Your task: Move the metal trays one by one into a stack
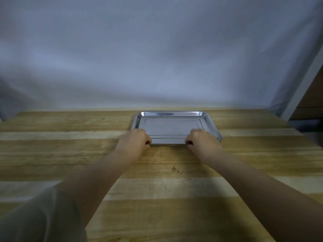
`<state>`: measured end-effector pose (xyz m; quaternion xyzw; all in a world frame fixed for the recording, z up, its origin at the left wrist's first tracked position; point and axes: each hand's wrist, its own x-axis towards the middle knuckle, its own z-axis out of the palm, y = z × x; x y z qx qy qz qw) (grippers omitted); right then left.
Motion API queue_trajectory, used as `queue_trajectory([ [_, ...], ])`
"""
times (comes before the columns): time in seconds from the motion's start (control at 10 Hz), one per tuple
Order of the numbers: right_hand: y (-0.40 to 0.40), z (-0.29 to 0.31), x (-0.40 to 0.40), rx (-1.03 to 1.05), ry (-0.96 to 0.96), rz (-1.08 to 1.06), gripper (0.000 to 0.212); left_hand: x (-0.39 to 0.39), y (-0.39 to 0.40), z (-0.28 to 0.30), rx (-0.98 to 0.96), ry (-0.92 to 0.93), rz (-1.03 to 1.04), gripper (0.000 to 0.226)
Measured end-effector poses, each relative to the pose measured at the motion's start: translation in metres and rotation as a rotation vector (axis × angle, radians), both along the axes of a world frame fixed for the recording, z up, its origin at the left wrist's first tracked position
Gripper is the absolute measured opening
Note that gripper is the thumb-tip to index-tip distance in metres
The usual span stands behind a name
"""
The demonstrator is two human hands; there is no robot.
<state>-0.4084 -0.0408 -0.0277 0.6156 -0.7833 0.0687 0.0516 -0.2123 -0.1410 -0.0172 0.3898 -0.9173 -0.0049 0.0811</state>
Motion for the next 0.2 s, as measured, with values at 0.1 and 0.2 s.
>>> queue_trajectory([
  [0.1,0.009,0.0,0.001,-0.015,-0.073,0.009,0.023,0.004,0.005,-0.001,0.084,0.061,0.02,0.016],
  [0.2,0.025,0.0,0.002,-0.038,-0.11,0.002,0.045,0.02,0.012,-0.006,0.121,0.171,0.045,0.055],
])
